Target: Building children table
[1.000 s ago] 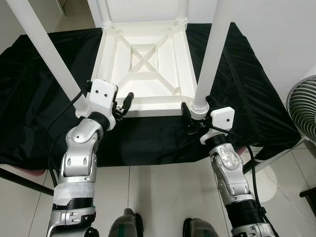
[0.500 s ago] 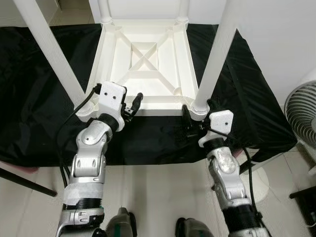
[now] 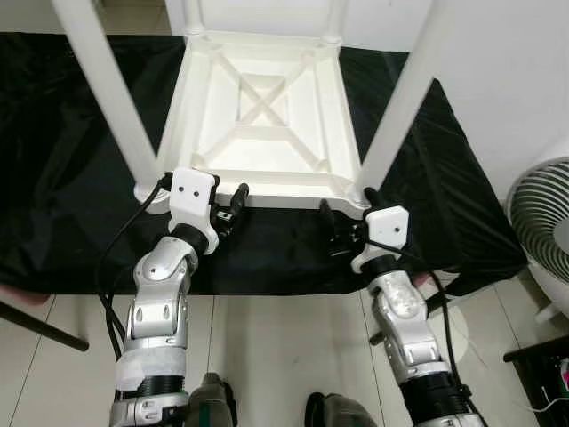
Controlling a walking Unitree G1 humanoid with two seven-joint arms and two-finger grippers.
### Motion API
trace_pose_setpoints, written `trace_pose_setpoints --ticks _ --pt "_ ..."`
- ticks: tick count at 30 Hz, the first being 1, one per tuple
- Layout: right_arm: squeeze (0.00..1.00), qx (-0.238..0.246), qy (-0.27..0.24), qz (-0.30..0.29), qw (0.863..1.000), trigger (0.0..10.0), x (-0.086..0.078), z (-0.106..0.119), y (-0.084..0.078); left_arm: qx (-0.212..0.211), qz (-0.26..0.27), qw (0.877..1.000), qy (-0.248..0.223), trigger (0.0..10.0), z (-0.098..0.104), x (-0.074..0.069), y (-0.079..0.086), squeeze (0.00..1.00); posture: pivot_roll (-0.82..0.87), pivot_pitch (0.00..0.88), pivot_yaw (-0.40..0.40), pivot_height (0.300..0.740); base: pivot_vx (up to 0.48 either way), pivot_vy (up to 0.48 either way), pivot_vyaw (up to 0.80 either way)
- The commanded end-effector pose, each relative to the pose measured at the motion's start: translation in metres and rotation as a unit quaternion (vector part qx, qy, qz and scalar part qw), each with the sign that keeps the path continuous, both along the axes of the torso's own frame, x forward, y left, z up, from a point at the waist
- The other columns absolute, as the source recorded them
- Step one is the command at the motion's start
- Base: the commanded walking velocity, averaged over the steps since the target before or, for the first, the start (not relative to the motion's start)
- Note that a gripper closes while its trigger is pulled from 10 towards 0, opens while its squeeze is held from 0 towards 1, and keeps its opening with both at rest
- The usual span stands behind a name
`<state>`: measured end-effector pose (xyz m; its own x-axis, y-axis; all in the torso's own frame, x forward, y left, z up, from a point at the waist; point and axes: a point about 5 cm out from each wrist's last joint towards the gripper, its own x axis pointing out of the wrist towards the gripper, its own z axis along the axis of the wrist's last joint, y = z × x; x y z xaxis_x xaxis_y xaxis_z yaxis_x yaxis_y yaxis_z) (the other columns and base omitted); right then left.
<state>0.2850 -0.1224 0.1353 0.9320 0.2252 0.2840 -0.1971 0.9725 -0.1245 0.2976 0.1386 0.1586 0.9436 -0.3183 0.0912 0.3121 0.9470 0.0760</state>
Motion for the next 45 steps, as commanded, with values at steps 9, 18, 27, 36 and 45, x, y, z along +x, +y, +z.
trace_pose_setpoints --ticks 9,18,27,36,45 --pt "0.0 -0.001 0.012 0.004 1.0 10.0 0.002 -0.005 0.002 -0.006 0.132 0.991 -0.003 10.0 -0.002 -0.002 0.017 0.0 0.12 0.053 -0.047 0.74 0.0 0.368 0.0" --pt "0.0 -0.006 0.015 0.007 1.0 10.0 0.002 -0.008 0.003 0.014 0.119 0.993 -0.016 10.0 0.001 -0.003 0.011 0.0 0.11 0.049 -0.045 0.74 0.0 0.054 0.0" --pt "0.0 -0.009 0.014 0.009 1.0 10.0 0.003 -0.009 0.003 0.019 0.125 0.992 -0.021 10.0 0.001 -0.005 0.011 0.0 0.12 0.046 -0.048 0.74 0.0 0.0 0.0" --pt "0.0 -0.012 0.014 0.014 1.0 10.0 0.003 -0.009 0.004 0.027 0.12 0.992 -0.032 10.0 0.003 -0.009 0.01 0.0 0.13 0.054 -0.058 0.74 0.0 0.0 0.0" --pt "0.0 -0.013 0.014 -0.001 1.0 10.0 0.002 -0.01 -0.004 0.013 0.129 0.991 -0.028 10.0 0.001 -0.012 0.014 0.0 0.12 0.066 -0.063 0.74 0.0 0.0 0.0"
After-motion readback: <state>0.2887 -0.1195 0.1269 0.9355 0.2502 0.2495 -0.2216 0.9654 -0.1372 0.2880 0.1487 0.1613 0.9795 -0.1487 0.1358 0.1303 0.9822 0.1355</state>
